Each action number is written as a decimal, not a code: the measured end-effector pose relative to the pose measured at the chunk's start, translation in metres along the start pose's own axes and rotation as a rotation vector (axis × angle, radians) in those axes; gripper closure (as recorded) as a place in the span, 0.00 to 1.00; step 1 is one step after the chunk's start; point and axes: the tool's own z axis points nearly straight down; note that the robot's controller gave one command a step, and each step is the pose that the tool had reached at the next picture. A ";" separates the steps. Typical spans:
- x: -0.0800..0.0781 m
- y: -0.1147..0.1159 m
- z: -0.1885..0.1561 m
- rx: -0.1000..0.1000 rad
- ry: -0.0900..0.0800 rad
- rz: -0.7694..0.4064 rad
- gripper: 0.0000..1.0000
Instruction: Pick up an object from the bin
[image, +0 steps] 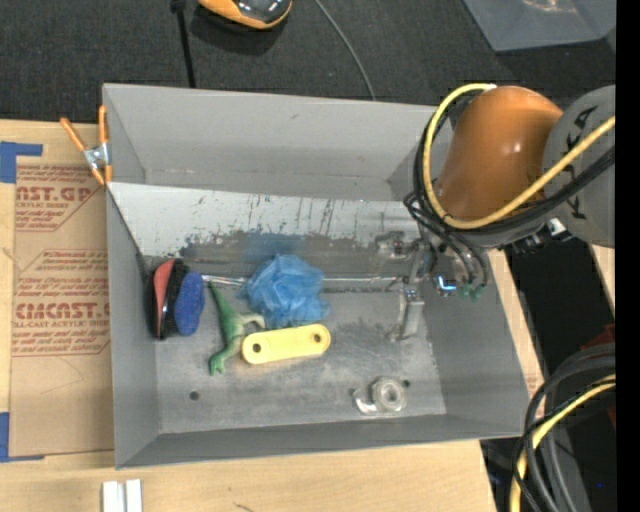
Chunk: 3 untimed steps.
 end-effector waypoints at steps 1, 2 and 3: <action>-0.001 0.000 -0.005 0.000 -0.008 0.000 0.00; -0.019 0.070 0.045 0.000 -0.007 -0.048 0.00; -0.025 0.045 0.057 -0.003 -0.007 0.047 0.00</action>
Offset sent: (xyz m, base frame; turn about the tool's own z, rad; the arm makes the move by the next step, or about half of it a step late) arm 0.0220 0.0920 -0.0613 -0.0658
